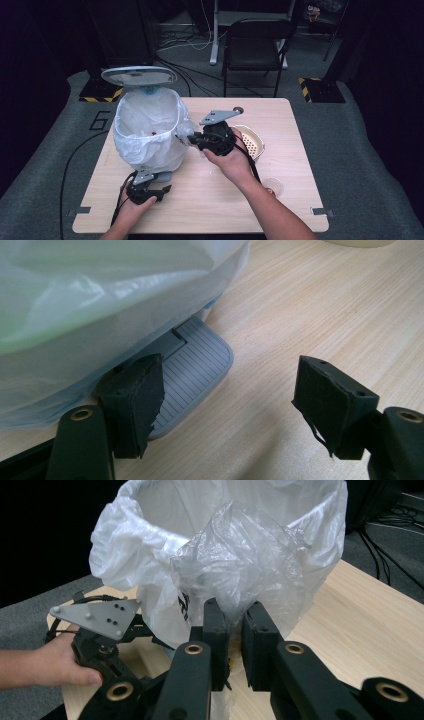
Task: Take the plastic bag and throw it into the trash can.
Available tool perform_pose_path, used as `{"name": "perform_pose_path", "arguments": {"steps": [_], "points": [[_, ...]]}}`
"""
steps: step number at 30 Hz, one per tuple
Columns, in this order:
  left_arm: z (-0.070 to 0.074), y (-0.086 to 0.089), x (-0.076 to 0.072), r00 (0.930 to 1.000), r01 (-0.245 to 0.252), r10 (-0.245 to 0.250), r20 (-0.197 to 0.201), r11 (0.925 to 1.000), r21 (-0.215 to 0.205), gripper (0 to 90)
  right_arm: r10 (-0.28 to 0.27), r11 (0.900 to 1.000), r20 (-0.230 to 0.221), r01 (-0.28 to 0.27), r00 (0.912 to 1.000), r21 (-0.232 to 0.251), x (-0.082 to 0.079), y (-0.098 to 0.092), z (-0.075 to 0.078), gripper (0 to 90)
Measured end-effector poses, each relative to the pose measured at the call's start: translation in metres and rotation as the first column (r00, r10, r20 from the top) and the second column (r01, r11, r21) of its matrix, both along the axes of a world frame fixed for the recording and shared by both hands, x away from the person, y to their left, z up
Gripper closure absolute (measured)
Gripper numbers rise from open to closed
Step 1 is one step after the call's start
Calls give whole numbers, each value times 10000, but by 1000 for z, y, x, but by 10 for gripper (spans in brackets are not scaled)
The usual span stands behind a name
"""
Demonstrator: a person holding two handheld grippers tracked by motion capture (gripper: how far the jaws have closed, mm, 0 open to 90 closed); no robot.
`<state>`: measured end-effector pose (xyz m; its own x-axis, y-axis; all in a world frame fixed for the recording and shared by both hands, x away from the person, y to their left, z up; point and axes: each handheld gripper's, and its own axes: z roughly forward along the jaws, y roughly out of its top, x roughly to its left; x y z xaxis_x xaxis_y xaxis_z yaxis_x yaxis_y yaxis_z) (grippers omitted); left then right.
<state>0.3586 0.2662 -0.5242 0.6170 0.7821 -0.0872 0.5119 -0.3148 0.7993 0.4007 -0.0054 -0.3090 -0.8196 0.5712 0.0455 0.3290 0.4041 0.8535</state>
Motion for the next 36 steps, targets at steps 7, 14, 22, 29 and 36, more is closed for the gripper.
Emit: {"name": "perform_pose_path", "arguments": {"steps": [7, 14, 22, 29, 36], "points": [[1, 1, 1, 9999, 67, -67, -75, 10000, -45, 280, -106, 9999, 40, 106, 9999, 65, 6, 0, 9, 826], [1, 1, 2, 9999, 54, -55, -94, 10000, -52, 280, -159, 9998, 132, 157, 9998, 109, 12, 7, 16, 826], [0, 0, 1, 9999, 1, -2, 103, 10000, 40, 280, -54, 9997, 200, 49, 9998, 248, 25, 30, 26, 824], [0, 0, 1, 10000, -12, 12, 72, 9999, 105, 280, 58, 9999, 277, -62, 9996, 126, 34, 47, 27, 822], [0, 0, 1, 10000, 41, -42, 53, 9999, 141, 280, -9, 10000, 363, 6, 9993, 77, 42, 58, 23, 822]]}}
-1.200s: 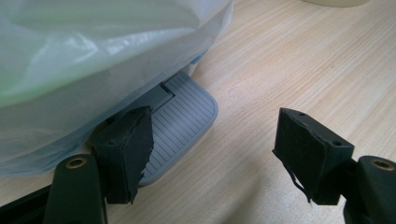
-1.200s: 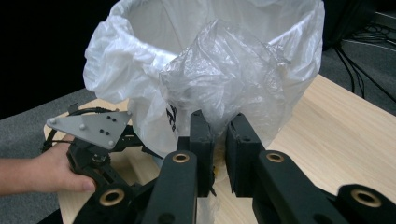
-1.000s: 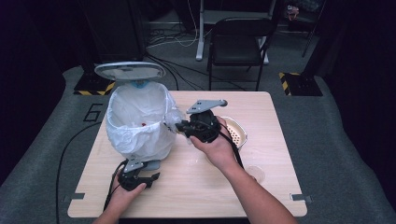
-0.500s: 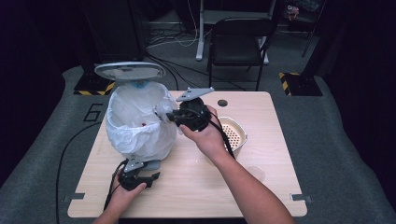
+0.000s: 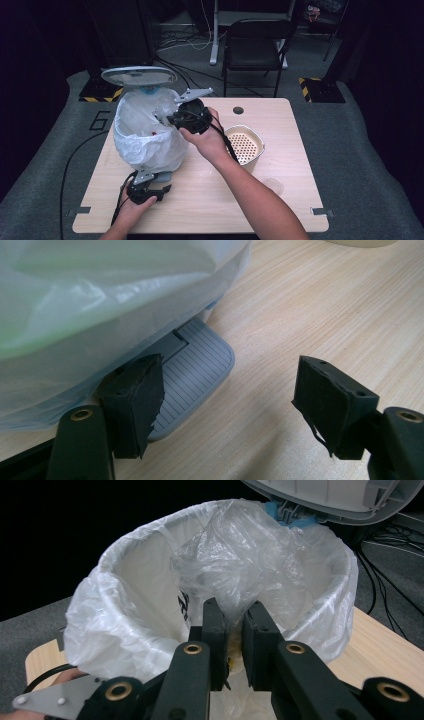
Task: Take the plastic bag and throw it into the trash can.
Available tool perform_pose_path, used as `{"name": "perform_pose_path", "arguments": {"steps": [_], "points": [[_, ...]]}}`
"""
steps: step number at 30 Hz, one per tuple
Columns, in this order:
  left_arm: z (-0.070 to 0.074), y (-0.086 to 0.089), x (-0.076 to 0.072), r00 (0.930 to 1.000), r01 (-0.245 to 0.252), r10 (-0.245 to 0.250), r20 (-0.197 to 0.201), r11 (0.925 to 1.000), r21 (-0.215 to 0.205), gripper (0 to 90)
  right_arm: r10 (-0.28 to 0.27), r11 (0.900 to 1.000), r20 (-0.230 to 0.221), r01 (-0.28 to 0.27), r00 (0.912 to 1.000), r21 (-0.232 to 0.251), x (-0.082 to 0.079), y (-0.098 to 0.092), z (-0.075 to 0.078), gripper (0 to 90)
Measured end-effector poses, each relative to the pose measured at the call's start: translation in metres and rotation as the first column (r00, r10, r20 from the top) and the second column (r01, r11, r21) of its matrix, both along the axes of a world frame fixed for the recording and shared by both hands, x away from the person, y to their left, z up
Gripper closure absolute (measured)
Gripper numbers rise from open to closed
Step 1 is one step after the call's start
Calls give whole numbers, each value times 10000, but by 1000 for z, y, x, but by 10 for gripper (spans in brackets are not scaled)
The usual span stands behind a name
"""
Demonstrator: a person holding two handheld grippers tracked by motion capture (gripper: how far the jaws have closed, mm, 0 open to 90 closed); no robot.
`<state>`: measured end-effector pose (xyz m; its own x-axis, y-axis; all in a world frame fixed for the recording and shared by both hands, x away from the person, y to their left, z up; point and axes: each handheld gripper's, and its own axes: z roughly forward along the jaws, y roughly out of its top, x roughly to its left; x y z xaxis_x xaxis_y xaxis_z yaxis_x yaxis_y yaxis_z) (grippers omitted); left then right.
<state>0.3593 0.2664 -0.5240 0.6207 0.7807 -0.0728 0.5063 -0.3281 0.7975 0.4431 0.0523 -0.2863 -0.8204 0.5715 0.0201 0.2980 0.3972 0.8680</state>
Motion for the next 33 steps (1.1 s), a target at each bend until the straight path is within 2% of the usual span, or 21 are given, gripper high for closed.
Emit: {"name": "perform_pose_path", "arguments": {"steps": [2, 3, 4, 5, 6, 7, 13, 23, 29, 33], "points": [[0, 1, 0, 10000, 49, -49, 63, 9999, 89, 280, -58, 10000, 18, 58, 10000, 14, 2, 2, -1, 822], [1, 2, 2, 9992, 327, -335, 218, 9989, 342, 280, -67, 10000, -29, 68, 10000, 31, 4, 2, -2, 822], [1, 2, 1, 9995, 261, -266, 184, 9992, 301, 280, -70, 9999, -50, 71, 10000, 81, 5, 3, -3, 822], [0, -1, 0, 10000, -82, 82, 21, 9998, -156, 280, -84, 9999, -60, 84, 9999, 112, 8, 5, -3, 822], [0, -1, 0, 10000, -82, 82, 21, 9998, -156, 280, -95, 9999, -39, 96, 9999, 139, 9, 6, -4, 822], [-1, -2, 0, 9999, -167, 165, -39, 9993, -342, 280, -95, 9999, -39, 96, 9999, 139, 9, 6, -4, 822], [-1, -3, 0, 9997, -237, 239, 42, 9990, -379, 280, -87, 9998, 52, 86, 9999, 188, 15, 17, -2, 822], [-1, -3, -1, 9997, -247, 249, 47, 9989, -389, 280, -8, 10000, 347, 7, 9994, 46, 21, 49, 3, 821], [-1, -2, 0, 9998, -191, 189, -60, 9991, -380, 280, -87, 10000, 471, 86, 9989, 31, 25, 56, 4, 821], [0, -2, 0, 9998, -187, 185, -56, 9991, -375, 280, -192, 9997, 376, 187, 9991, 130, 28, 57, 5, 820]]}}
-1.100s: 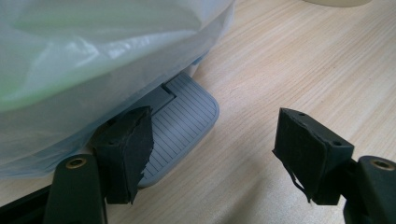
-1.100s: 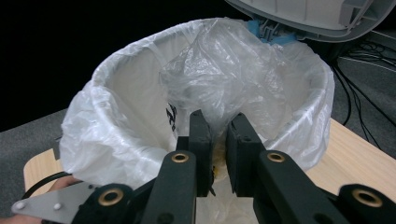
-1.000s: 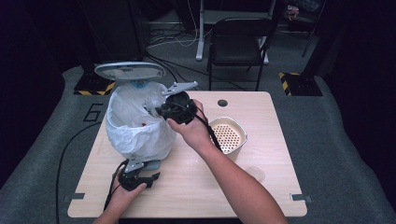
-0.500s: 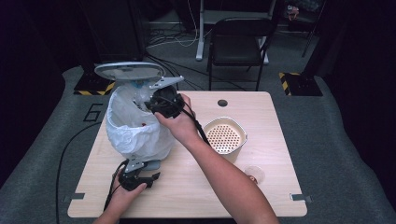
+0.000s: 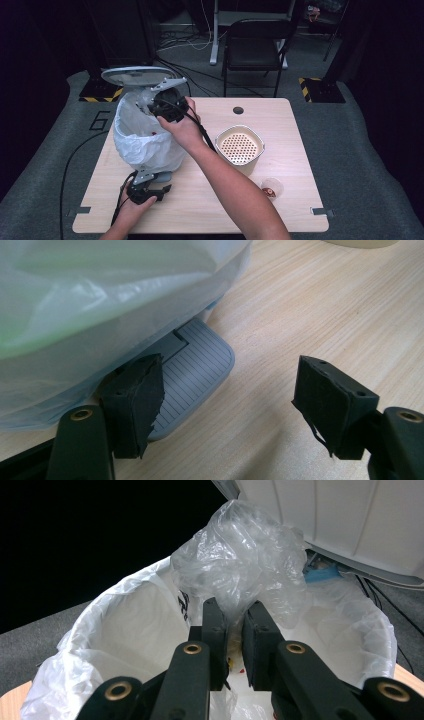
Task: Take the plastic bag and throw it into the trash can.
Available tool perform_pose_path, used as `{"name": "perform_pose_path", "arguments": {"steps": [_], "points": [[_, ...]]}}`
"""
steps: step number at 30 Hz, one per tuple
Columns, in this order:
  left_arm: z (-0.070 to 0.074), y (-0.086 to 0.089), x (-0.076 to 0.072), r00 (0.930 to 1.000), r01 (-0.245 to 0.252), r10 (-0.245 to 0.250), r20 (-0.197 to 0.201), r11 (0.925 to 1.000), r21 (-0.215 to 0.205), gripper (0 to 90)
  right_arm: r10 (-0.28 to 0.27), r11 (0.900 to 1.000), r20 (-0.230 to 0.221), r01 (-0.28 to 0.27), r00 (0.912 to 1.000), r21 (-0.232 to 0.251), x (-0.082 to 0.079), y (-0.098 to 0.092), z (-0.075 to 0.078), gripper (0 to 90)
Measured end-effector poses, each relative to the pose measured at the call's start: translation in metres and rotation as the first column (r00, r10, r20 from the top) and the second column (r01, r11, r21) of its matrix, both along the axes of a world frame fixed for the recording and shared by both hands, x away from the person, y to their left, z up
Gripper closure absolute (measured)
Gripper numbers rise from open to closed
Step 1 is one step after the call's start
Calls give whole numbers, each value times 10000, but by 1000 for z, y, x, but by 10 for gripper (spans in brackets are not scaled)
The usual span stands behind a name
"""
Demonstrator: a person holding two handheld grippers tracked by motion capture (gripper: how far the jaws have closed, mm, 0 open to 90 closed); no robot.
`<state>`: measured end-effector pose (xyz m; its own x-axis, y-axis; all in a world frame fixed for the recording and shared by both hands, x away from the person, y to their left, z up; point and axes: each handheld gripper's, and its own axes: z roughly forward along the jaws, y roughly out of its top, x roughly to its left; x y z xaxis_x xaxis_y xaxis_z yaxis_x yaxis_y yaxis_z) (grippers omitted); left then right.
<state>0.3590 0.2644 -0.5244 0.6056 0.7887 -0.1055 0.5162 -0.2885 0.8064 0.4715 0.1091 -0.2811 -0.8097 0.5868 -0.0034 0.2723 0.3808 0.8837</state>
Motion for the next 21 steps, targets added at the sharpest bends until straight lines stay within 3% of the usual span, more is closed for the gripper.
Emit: {"name": "perform_pose_path", "arguments": {"steps": [5, 8, 9, 10, 12, 17, 21], "points": [[0, 0, 0, 10000, -3, 3, 2, 10000, 6, 280, -32, 10000, -113, 33, 9999, 68, 3, 0, -3, 805], [0, 0, 0, 10000, -6, 6, 6, 10000, 0, 280, 71, 9997, -228, -66, 9997, 218, 3, 2, -4, 582], [0, 0, 0, 10000, -6, 6, 6, 10000, 0, 280, 71, 9997, -228, -66, 9997, 218, 3, 2, -4, 582], [0, 0, 0, 10000, -6, 6, -5, 10000, 7, 280, -44, 9998, -150, 47, 9999, 203, 1, 2, -3, 496], [0, 0, 0, 10000, -16, 16, -2, 10000, -7, 280, -117, 9996, -56, 119, 9999, 273, -1, 0, -2, 460], [0, 0, 0, 10000, -14, 14, -7, 10000, 2, 280, -178, 9993, 35, 177, 9998, 334, -6, -5, 1, 450], [0, 0, 0, 10000, -20, 20, 50, 10000, -17, 280, -253, 9995, 278, 248, 9993, 191, -20, -15, 6, 450]]}}
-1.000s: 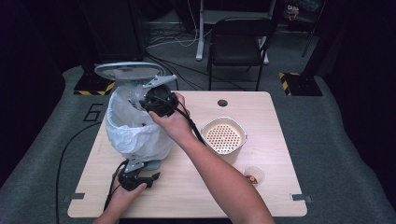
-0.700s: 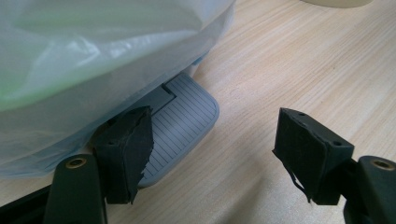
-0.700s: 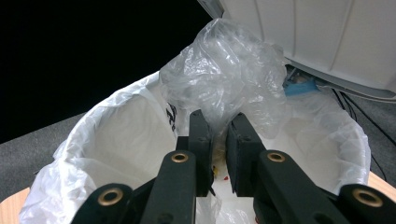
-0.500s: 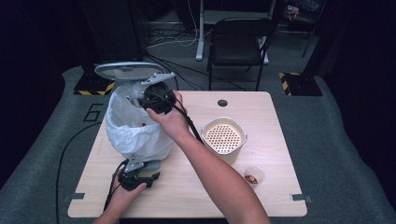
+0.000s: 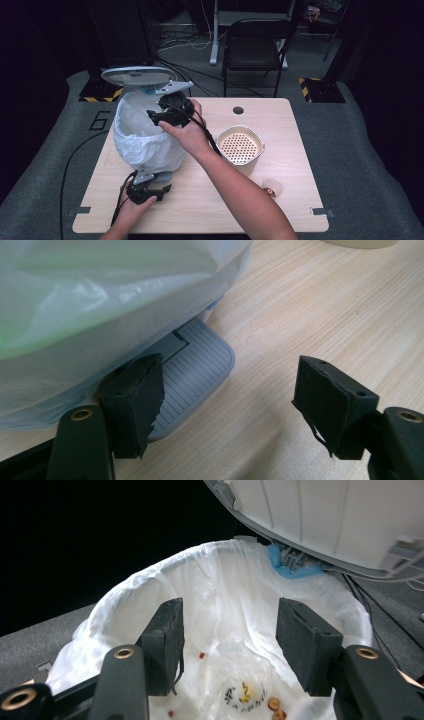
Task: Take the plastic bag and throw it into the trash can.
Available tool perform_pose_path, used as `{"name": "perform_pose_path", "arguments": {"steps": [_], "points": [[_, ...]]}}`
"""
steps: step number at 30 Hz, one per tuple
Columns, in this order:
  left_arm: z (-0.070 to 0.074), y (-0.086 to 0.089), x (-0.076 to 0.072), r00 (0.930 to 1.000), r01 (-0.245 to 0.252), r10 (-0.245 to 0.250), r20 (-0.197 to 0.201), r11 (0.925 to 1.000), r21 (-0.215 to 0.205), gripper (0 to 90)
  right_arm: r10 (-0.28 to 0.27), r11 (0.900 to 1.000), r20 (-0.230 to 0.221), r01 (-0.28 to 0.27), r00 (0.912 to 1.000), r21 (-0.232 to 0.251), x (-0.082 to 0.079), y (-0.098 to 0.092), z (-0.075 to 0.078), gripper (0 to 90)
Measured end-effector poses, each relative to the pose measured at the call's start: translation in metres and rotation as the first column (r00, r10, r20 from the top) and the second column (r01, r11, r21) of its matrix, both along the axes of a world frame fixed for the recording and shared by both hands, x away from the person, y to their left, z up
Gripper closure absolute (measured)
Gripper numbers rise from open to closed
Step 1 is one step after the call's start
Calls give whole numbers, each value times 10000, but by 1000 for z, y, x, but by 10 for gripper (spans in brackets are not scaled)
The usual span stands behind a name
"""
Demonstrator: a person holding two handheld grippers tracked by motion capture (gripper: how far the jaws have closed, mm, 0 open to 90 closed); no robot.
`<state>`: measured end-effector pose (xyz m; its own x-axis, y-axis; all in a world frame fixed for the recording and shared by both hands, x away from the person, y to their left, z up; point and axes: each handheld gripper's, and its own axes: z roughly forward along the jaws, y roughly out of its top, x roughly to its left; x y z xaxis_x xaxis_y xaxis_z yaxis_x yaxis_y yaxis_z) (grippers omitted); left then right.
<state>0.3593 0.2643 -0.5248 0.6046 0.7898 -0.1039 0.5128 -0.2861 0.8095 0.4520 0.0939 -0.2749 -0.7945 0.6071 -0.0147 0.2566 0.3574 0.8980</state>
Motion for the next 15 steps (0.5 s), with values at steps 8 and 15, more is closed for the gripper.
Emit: {"name": "perform_pose_path", "arguments": {"steps": [8, 15], "points": [[0, 0, 0, 10000, 8, -8, -44, 10000, -5, 280, -224, 9997, -16, 224, 9997, 90, -19, -26, 3, 451], [1, 3, 1, 9998, 192, -190, -56, 9992, 355, 280, -697, 9975, -145, 698, 9975, 57, -33, -63, -12, 458]]}}
